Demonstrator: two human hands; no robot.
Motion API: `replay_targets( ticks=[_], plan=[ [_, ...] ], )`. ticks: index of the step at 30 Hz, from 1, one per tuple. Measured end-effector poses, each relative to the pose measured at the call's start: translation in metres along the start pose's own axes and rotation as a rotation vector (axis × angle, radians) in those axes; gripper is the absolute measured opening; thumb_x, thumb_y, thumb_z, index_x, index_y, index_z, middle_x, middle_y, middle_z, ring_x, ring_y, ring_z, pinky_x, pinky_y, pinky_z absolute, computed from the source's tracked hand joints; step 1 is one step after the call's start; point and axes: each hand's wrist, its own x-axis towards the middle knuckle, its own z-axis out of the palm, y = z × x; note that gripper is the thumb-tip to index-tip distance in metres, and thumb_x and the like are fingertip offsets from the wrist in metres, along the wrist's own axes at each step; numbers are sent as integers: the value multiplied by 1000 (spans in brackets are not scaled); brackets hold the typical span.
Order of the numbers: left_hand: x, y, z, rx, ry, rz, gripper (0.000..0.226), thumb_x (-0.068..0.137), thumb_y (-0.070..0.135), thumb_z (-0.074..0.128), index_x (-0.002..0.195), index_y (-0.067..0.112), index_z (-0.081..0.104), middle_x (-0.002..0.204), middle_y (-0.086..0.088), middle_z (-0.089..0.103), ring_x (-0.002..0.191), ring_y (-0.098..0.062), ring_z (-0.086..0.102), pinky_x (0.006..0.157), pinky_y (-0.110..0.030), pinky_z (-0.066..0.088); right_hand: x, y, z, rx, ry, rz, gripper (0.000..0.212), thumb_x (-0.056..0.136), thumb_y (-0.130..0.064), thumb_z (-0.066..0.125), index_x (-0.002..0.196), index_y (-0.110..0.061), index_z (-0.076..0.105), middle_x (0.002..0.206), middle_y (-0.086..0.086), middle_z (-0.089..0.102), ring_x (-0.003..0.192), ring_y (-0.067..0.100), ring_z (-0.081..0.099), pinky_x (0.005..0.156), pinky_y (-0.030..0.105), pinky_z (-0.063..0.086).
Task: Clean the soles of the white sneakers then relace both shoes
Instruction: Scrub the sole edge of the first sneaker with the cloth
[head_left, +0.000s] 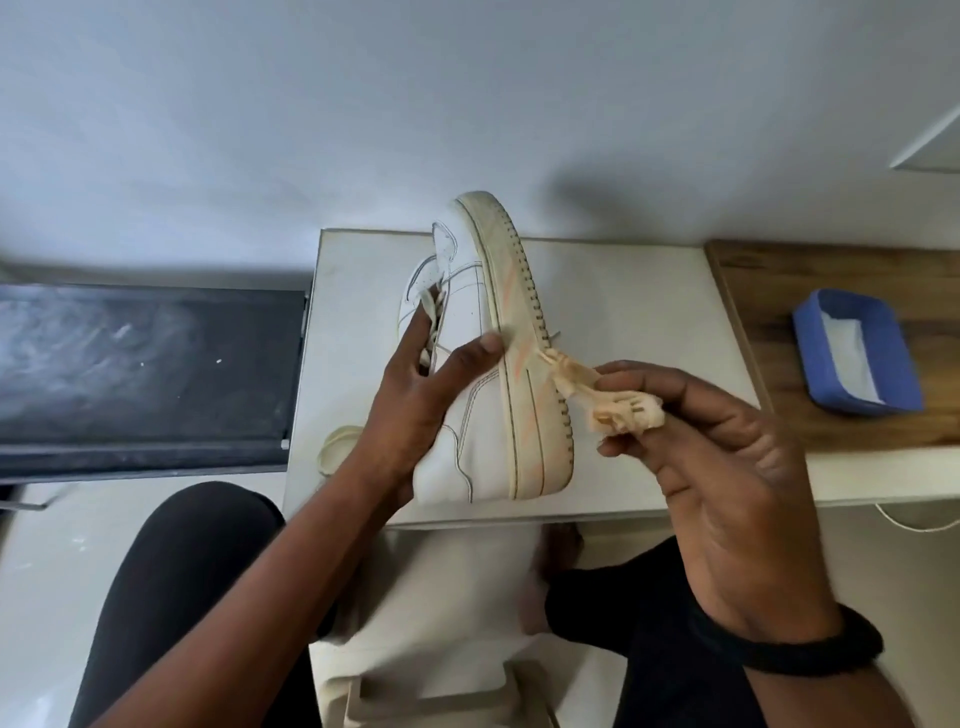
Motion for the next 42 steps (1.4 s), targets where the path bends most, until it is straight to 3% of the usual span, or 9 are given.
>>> replay_targets(
  ticks=[3, 9, 12, 17, 23, 28, 31, 35, 42],
  plan=[
    [-2, 2, 3, -82, 40, -52, 46, 94, 19, 74, 138, 23, 61, 122, -7, 77, 111, -30, 75, 94, -49, 61, -26, -7, 4, -248, -12, -66, 27, 85, -4, 69, 110, -12, 75, 112, 3, 75, 102, 23, 72, 82, 31, 60],
    [-13, 22, 9, -258, 55, -161, 40, 93, 24, 74, 132, 20, 65, 113, -11, 79, 90, -24, 79, 64, -36, 62, -59, 3, 13, -747, 195, -454, 21, 78, 1, 74, 96, -7, 79, 104, -2, 73, 102, 9, 70, 85, 16, 54],
    [-14, 23, 13, -307, 39, -173, 47, 91, 28, 78, 135, 20, 65, 121, -15, 76, 100, -32, 77, 73, -42, 62, -57, -2, 19, -859, 226, -591, 15, 80, 2, 73, 93, -4, 79, 99, 1, 73, 99, 5, 68, 86, 14, 52],
    [-13, 24, 13, -339, -18, -215, 71, 76, 41, 86, 139, 19, 63, 131, -20, 70, 117, -41, 70, 95, -56, 57, -45, -10, 30, -951, 221, -738, 22, 97, -7, 59, 112, -8, 76, 103, 7, 69, 101, 9, 64, 88, 17, 54],
    [-12, 23, 2, -301, -91, -203, 67, 82, 41, 82, 142, 22, 60, 132, -20, 69, 116, -41, 70, 94, -54, 57, -39, 1, 35, -1073, 189, -798, 18, 95, -13, 64, 99, -3, 79, 107, 9, 71, 106, 21, 58, 81, 34, 56],
    [-16, 18, -1, -291, -147, -219, 61, 89, 41, 75, 144, 25, 56, 132, -18, 70, 118, -41, 70, 96, -57, 57, -35, -1, 26, -1074, 88, -839, 33, 104, -25, 55, 100, -2, 79, 97, 9, 72, 98, 21, 62, 78, 37, 56],
    [-16, 16, 2, -280, -111, -185, 58, 89, 38, 76, 143, 27, 57, 131, -15, 72, 118, -39, 71, 100, -60, 55, -28, -8, 24, -1064, 160, -749, 21, 97, -14, 61, 93, -6, 80, 92, 7, 70, 91, 20, 63, 75, 31, 54],
    [-19, 17, 7, -239, -32, -136, 54, 90, 36, 76, 140, 31, 59, 125, -7, 76, 111, -32, 75, 95, -55, 59, -17, -17, 19, -986, 287, -617, 15, 84, -17, 75, 93, -6, 78, 85, 3, 66, 81, 5, 55, 75, 4, 42],
    [-21, 23, 8, -191, 26, -119, 47, 90, 35, 75, 135, 29, 63, 119, -7, 78, 104, -28, 77, 80, -40, 61, -20, -22, 25, -975, 241, -493, 18, 83, -10, 78, 100, -11, 75, 95, -2, 71, 85, 5, 63, 77, 5, 47]
  ],
)
